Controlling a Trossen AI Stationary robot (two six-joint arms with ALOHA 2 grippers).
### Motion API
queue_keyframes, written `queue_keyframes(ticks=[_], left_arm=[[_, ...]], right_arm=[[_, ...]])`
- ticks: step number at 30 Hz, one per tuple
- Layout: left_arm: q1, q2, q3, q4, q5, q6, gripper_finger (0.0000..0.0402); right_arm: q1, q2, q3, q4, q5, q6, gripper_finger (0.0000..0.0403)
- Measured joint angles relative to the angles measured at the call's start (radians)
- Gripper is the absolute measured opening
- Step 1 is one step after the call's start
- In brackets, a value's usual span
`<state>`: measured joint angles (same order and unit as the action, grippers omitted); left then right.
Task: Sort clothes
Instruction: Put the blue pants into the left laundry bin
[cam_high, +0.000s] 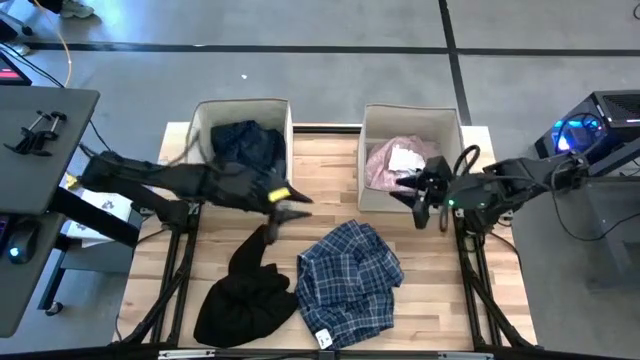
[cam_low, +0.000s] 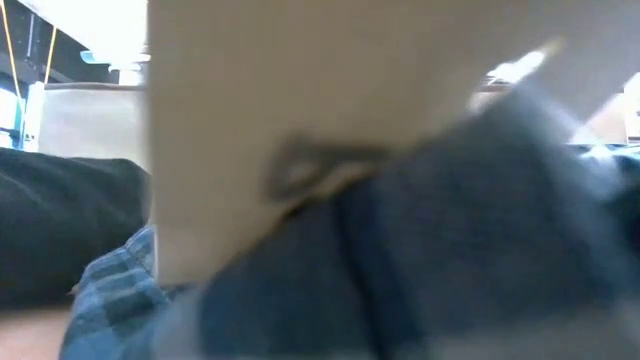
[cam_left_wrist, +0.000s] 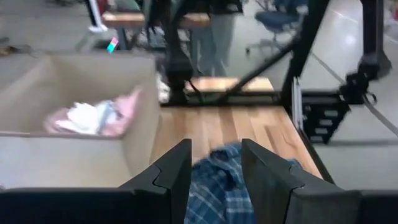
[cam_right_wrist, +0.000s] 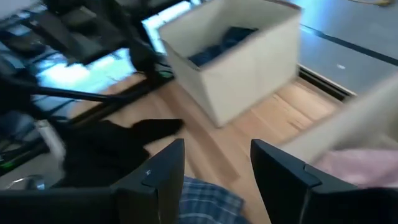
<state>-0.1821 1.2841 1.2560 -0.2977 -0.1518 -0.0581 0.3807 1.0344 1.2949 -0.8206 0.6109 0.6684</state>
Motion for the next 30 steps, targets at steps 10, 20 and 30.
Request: queue_keyframes(ticks=[10, 20, 30], left_arm=[[0.028, 0.225, 0.0, -0.042, 0.035, -0.152, 0.0135], [0.067, 0.442, 0.0, -0.14, 0.154, -0.424, 0.0239], [0.06, 0.684, 0.0, 0.016, 0.221, -0.469, 0.0291]], right_arm=[[0.075, -0.076, 0.0, 0.005, 0.0, -0.022, 0.0174], [0.064, -0.114, 0.0, -0.067, 0.018, -0.023, 0.0173], [0.064, -0.112, 0.0, -0.081, 0.026, -0.023, 0.0173]])
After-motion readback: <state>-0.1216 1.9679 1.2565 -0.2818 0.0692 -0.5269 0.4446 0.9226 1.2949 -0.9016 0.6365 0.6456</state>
